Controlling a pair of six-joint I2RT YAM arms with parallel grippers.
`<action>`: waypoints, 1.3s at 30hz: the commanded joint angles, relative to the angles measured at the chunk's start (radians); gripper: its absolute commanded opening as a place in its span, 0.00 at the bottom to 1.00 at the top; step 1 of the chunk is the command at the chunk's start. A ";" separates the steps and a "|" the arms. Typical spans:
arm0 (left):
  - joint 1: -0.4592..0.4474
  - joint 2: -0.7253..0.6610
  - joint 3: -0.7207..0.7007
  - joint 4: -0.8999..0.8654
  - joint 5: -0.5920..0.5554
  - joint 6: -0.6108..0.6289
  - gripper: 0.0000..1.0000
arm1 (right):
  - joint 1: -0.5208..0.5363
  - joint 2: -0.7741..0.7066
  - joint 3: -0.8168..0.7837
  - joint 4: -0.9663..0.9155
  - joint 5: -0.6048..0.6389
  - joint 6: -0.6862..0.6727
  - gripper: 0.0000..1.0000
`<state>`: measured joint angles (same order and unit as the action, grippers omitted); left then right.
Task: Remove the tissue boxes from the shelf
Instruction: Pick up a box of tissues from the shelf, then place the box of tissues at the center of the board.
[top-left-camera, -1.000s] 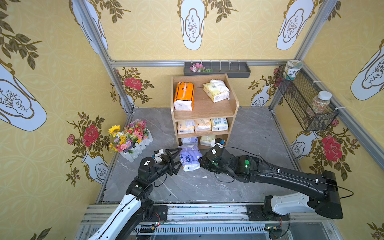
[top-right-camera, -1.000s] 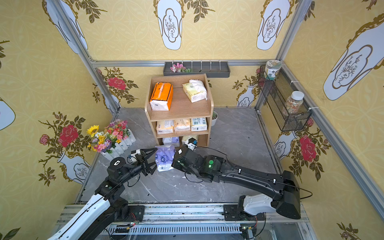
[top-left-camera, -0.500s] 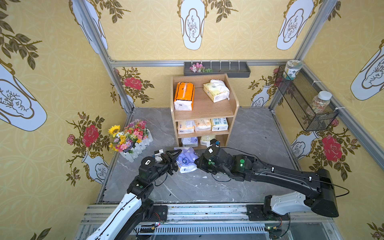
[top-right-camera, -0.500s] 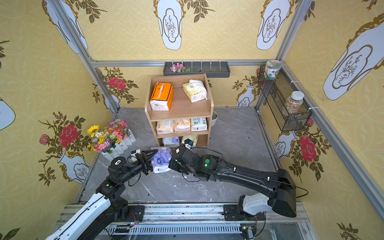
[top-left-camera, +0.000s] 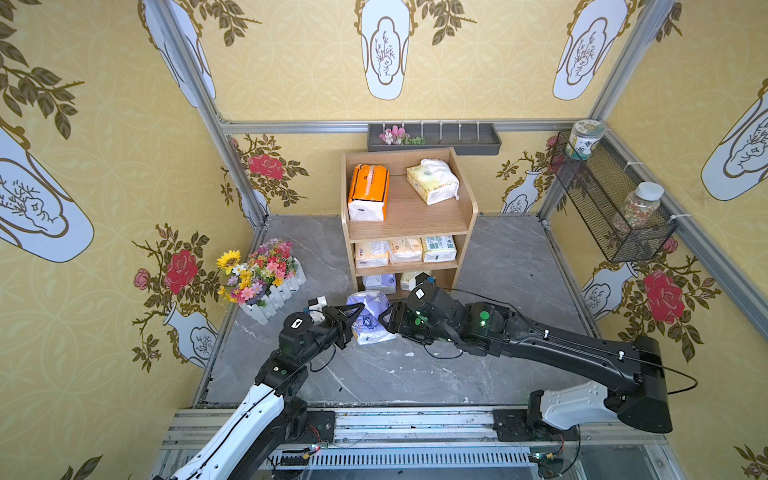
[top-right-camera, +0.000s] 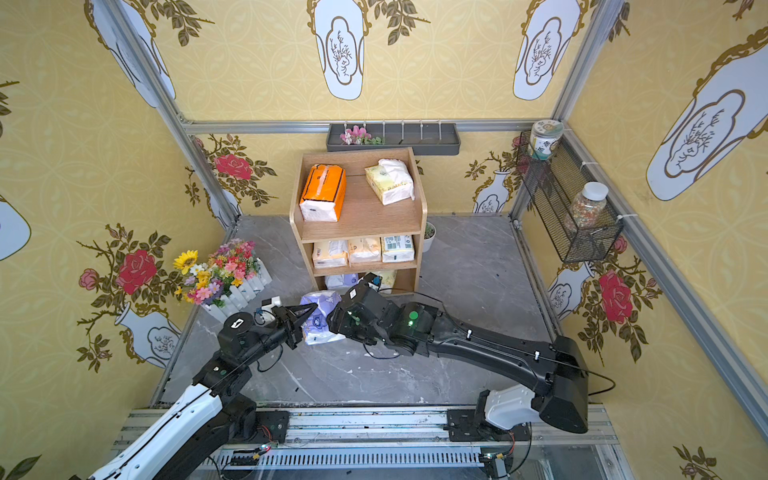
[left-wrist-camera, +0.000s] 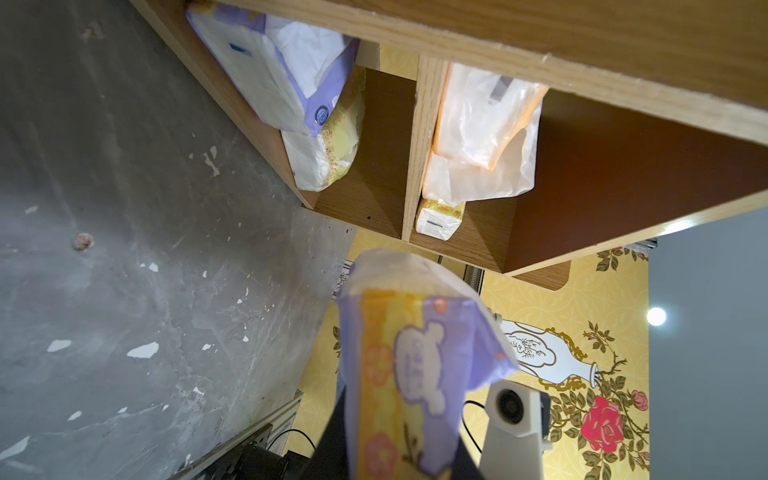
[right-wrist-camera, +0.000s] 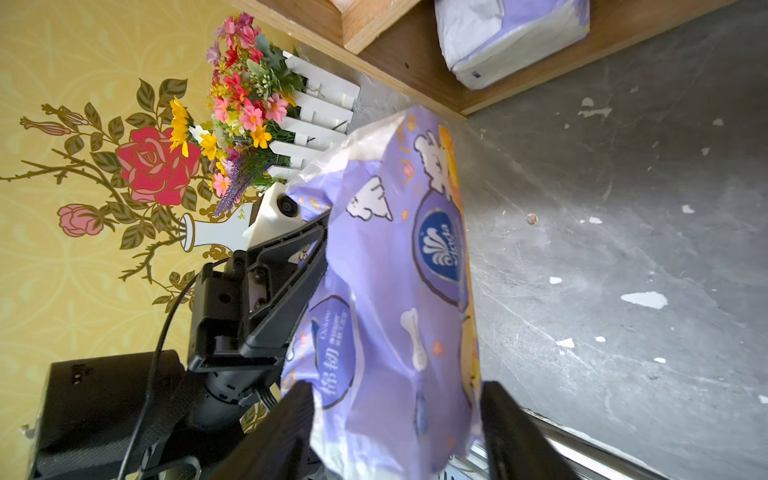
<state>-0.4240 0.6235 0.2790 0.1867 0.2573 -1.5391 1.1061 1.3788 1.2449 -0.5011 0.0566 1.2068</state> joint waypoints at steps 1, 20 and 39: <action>0.005 0.011 0.008 -0.007 0.004 0.150 0.19 | -0.046 0.025 0.053 -0.104 -0.065 -0.132 0.85; 0.013 0.074 -0.096 0.511 0.417 0.213 0.22 | -0.238 -0.027 -0.055 0.061 -0.515 -0.343 0.74; 0.013 0.102 -0.168 0.766 0.404 0.110 0.23 | -0.190 -0.019 -0.167 0.386 -0.587 -0.242 0.17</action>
<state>-0.4095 0.7254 0.1169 0.8722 0.6483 -1.4220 0.8936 1.3445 1.0798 -0.2295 -0.4934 0.9440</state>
